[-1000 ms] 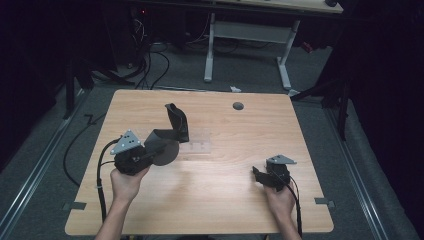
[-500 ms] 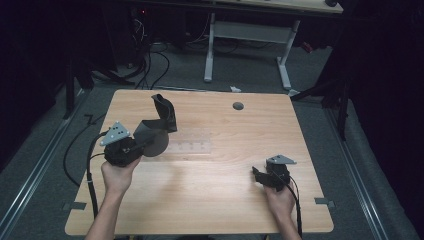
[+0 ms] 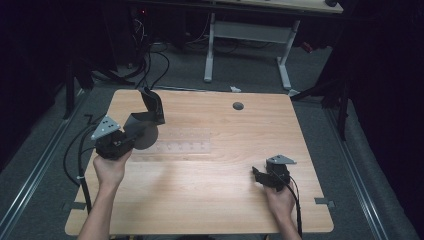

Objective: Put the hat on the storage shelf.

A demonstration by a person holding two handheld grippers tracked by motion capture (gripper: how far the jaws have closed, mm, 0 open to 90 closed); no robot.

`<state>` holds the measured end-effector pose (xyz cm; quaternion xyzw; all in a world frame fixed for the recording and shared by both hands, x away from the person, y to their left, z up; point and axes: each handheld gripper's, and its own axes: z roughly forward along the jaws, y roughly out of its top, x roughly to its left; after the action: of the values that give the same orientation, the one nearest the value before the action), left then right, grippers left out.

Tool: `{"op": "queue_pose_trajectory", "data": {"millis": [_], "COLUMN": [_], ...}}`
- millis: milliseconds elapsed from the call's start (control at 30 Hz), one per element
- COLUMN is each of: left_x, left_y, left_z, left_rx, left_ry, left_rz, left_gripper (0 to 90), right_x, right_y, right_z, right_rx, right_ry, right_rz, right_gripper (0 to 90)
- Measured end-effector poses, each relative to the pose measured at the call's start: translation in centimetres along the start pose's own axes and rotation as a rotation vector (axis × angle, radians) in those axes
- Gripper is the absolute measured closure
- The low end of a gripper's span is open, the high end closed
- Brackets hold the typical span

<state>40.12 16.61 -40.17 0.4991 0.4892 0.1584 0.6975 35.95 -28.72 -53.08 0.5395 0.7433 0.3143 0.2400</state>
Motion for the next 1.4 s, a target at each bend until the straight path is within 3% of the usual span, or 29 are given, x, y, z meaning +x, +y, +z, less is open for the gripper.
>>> {"op": "queue_pose_trajectory", "data": {"millis": [600, 800, 1000, 1400], "left_x": [3.6, 4.0, 4.8, 5.5], "left_y": [0.5, 0.1, -0.3, -1.0], "left_z": [0.5, 0.6, 0.8, 1.2], "left_rx": [-0.041, -0.042, -0.052, -0.055], "left_ry": [0.116, 0.142, 0.180, 0.201], "left_rz": [0.063, 0.102, 0.107, 0.120], "left_gripper": [86.3, 86.3, 86.3, 86.3], "right_x": [0.0, 0.0, 0.0, 0.0], "right_y": [0.0, 0.0, 0.0, 0.0], "right_z": [0.0, 0.0, 0.0, 0.0], "right_rx": [0.000, -0.001, 0.000, 0.000], "right_ry": [0.000, 0.000, 0.000, 0.000], "right_rz": [0.001, -0.001, 0.001, -0.002], "right_gripper": [36.9, 36.9, 36.9, 36.9]}}
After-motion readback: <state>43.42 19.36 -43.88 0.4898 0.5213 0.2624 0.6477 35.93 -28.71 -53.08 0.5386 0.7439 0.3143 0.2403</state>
